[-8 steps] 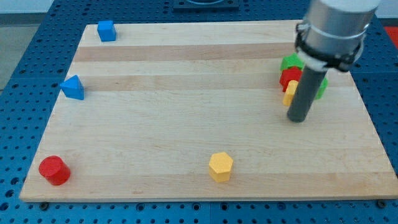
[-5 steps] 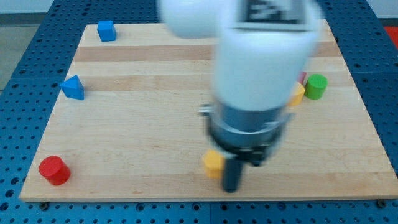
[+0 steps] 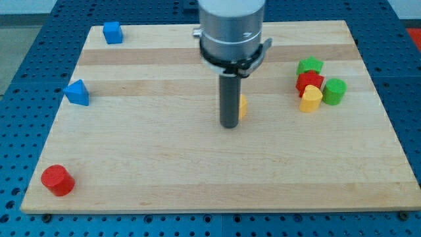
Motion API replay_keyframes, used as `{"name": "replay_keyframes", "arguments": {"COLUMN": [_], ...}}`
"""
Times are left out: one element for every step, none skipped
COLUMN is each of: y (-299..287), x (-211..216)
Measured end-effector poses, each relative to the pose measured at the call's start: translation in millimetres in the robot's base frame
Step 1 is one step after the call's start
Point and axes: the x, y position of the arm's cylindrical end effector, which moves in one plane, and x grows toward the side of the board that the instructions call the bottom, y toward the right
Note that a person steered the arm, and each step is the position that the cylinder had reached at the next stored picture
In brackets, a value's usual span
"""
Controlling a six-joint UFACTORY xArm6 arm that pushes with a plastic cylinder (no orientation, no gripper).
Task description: Move the yellow hexagon into the yellow heart
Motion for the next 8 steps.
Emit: {"name": "replay_keyframes", "arguments": {"y": [3,-41,-31,8,60,87,76,53], "x": [-29,-31,-60,-67,-63,-63,-63,-64]}}
